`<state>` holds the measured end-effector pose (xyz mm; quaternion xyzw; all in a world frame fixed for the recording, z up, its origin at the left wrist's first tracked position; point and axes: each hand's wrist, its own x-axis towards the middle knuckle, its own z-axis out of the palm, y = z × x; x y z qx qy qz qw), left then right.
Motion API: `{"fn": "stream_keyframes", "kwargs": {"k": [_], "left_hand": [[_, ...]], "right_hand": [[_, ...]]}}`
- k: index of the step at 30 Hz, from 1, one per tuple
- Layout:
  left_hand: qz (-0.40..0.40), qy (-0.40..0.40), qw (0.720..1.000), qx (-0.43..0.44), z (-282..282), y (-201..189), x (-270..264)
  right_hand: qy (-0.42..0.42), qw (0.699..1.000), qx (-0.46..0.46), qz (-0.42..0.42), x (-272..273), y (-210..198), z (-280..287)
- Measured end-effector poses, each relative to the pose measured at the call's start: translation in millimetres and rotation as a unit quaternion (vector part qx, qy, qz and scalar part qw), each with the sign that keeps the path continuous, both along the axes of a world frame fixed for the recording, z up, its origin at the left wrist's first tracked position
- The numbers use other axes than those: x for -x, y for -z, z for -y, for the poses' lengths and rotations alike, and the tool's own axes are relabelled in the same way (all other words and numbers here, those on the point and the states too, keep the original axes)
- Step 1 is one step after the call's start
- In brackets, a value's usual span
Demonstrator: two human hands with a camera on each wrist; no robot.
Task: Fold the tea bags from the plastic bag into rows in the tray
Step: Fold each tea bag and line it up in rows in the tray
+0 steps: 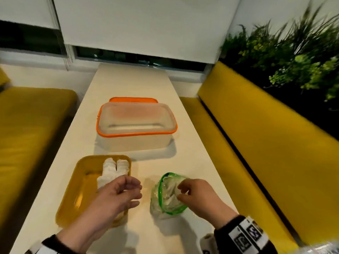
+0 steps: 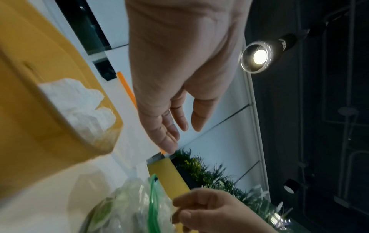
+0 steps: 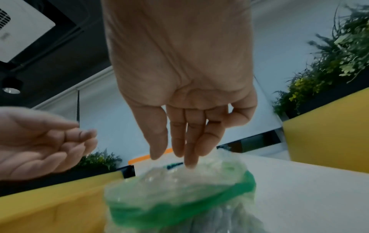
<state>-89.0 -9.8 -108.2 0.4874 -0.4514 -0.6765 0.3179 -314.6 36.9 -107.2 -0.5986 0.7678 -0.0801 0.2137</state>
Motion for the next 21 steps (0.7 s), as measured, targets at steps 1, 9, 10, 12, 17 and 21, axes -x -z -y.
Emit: {"fn": "stream_keyframes", "kwargs": {"k": [1, 9, 10, 12, 17, 21], "left_hand": [[0.008, 0.007, 1.0, -0.002, -1, 2, 7], [0.043, 0.071, 0.996, -0.009, 1, 16, 32], [0.046, 0.075, 0.996, -0.002, 3, 17, 34], [0.042, 0.083, 0.996, 0.009, 8, 18, 38], [0.05, 0.105, 0.993, 0.032, 16, 23, 43], [0.065, 0.119, 0.99, 0.045, 17, 29, 47]], "right_hand": [[-0.009, 1.0, -0.009, -0.021, -3, 6, 3], [-0.034, 0.996, -0.065, -0.042, -8, 33, 7], [-0.025, 0.998, -0.056, -0.012, -7, 34, 7], [-0.01, 0.998, -0.04, 0.042, -3, 33, 5], [0.001, 0.998, 0.035, 0.049, 5, 35, 4], [-0.079, 0.995, 0.043, -0.04, 3, 39, 15]]}}
